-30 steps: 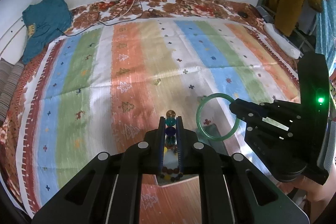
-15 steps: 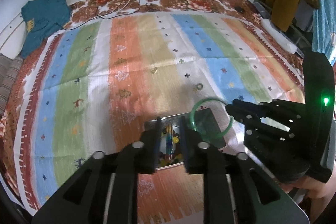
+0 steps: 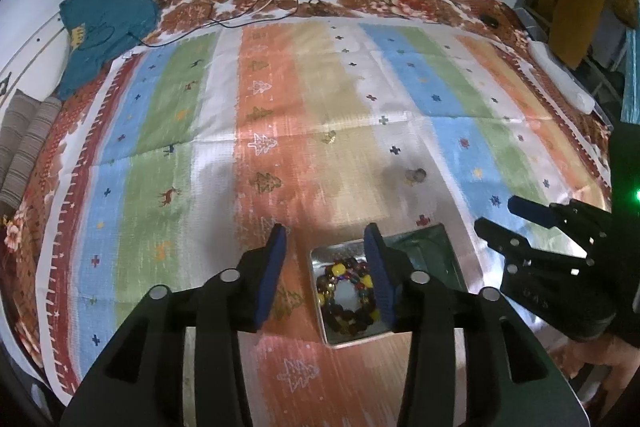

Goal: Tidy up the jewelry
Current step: 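Lower both held pieces into the silver tin and open both grippers, then move both open grippers over the gold ring and the small silver ring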

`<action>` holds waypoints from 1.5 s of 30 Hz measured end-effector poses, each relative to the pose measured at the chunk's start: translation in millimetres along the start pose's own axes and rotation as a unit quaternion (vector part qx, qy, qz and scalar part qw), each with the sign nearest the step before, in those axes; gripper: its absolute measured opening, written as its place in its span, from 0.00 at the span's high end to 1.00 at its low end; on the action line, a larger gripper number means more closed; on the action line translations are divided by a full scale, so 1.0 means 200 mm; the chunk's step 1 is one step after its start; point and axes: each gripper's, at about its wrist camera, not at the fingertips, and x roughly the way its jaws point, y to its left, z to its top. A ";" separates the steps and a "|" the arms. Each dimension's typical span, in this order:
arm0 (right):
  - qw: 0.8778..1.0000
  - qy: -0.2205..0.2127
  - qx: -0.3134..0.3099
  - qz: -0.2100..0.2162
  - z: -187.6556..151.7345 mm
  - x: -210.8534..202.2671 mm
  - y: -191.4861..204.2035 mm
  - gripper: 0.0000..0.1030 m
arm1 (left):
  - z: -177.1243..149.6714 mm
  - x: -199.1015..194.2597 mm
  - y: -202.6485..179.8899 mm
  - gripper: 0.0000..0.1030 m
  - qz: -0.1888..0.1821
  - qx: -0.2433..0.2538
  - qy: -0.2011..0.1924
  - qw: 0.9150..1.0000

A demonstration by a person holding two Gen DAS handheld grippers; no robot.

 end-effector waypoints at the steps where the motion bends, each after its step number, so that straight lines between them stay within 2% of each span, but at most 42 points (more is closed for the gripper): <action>1: 1.000 0.001 0.001 0.000 0.00 0.00 0.00 0.51 | 0.01 0.00 0.00 0.57 -0.001 0.000 -0.001 1.000; 3: 1.000 0.004 0.003 -0.001 0.01 0.02 -0.01 0.48 | 0.03 0.01 -0.01 0.51 -0.004 0.001 -0.007 1.000; 9: 1.000 0.015 0.013 0.008 0.05 0.07 -0.04 0.39 | 0.10 0.05 -0.03 0.41 -0.008 0.006 -0.019 1.000; 24: 0.999 0.035 0.020 0.008 0.13 0.18 -0.07 0.34 | 0.27 0.31 -0.01 0.38 0.025 0.019 0.012 0.999; 37: 0.998 0.064 0.021 0.011 0.18 0.29 -0.08 0.34 | 0.38 0.43 -0.06 0.38 0.011 0.037 0.023 0.999; 45: 0.996 0.082 0.019 0.004 0.21 0.38 -0.08 0.34 | 0.41 0.57 -0.05 0.38 0.020 0.044 0.045 0.998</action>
